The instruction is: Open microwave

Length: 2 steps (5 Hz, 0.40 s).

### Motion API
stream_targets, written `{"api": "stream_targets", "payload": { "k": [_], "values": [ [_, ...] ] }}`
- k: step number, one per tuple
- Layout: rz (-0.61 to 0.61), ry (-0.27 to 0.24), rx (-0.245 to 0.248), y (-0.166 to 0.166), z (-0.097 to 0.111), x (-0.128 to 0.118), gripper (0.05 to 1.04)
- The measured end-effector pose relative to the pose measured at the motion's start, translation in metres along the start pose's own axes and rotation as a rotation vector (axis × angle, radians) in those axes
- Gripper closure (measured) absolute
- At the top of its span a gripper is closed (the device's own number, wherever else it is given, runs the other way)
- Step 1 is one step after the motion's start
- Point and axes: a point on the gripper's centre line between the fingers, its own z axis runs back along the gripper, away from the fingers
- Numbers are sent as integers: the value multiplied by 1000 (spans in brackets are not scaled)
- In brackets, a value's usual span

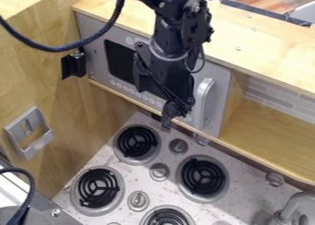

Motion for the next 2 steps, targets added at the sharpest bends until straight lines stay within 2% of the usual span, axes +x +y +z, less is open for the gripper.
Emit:
{"api": "stream_targets", "payload": {
  "k": [1, 2],
  "values": [
    [-4, 24, -6, -2, -5, -4, 83],
    [21, 35, -8, -7, -21, 1, 83]
  ]
}}
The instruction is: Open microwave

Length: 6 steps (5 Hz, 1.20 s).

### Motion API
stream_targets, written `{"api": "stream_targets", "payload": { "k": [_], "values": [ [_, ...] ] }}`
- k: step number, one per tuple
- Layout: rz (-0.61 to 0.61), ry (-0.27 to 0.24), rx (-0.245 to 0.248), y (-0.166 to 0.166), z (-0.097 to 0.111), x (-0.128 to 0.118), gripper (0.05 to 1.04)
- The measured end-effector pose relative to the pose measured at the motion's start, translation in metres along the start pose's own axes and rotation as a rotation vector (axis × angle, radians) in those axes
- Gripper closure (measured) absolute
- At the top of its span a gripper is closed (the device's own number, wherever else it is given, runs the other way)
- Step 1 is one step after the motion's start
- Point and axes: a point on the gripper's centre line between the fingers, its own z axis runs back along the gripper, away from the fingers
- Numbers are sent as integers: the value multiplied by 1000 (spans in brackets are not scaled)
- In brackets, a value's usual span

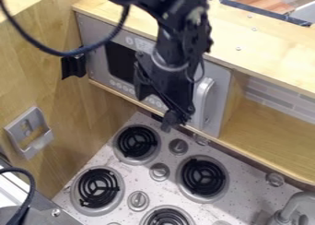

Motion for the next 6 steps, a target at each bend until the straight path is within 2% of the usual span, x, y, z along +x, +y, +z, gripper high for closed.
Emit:
{"api": "stream_targets", "payload": {
  "k": [2, 3, 4, 6],
  "values": [
    [117, -59, 6, 1, -22, 33, 83],
    [195, -101, 8, 6, -23, 48, 83],
    [259, -134, -31, 11, -30, 60, 83],
    [292, -123, -147, 14, -45, 81, 83]
  ]
}}
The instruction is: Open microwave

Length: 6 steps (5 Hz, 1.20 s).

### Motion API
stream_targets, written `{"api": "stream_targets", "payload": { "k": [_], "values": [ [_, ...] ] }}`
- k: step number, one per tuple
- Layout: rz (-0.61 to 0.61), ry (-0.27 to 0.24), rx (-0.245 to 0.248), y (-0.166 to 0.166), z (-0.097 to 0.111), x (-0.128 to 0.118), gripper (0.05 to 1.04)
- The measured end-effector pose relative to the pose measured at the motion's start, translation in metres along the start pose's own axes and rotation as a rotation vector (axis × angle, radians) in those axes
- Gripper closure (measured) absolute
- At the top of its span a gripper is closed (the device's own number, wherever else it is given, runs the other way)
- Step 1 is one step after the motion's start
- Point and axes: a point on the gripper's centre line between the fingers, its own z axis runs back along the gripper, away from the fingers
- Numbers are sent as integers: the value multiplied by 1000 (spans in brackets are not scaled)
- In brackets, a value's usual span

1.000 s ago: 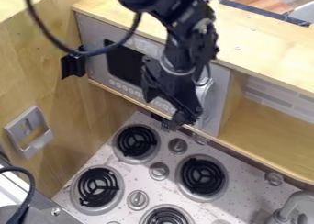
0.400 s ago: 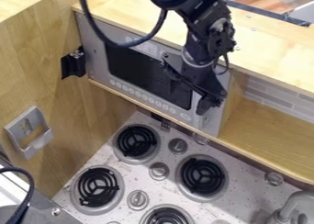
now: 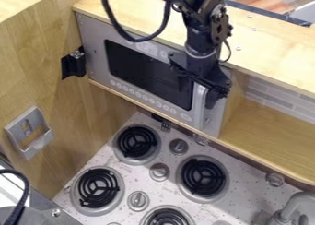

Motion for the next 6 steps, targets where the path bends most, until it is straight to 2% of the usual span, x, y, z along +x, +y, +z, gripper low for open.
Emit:
{"api": "stream_targets", "payload": {
  "k": [1, 2, 4, 6],
  "values": [
    [20, 6, -38, -2, -5, 7, 83],
    [37, 17, -59, -3, -14, 9, 127],
    [47, 2, -19, 4, -17, 13, 685],
    [46, 20, -2, 5, -17, 2, 718]
  ]
}}
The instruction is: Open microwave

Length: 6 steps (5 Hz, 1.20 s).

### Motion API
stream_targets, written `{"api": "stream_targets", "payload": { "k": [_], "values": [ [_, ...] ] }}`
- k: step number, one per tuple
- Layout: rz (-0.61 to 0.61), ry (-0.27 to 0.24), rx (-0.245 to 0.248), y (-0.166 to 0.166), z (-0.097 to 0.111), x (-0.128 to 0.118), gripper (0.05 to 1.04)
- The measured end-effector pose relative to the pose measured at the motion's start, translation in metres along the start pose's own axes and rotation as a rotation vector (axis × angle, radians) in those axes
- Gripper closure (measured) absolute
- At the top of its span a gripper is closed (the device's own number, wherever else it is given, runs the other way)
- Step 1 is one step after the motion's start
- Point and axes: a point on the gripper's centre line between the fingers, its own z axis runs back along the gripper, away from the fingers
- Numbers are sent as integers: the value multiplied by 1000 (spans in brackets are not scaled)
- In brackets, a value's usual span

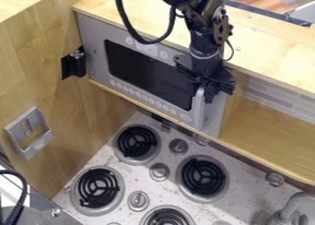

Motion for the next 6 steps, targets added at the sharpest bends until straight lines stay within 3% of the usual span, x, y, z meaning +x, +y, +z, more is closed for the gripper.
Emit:
{"api": "stream_targets", "payload": {
  "k": [3, 4, 6],
  "values": [
    [-87, 143, 23, 16, 16, -60, 718],
    [-84, 163, 25, 18, 17, -67, 691],
    [-31, 194, 9, 31, 19, -75, 107]
  ]
}}
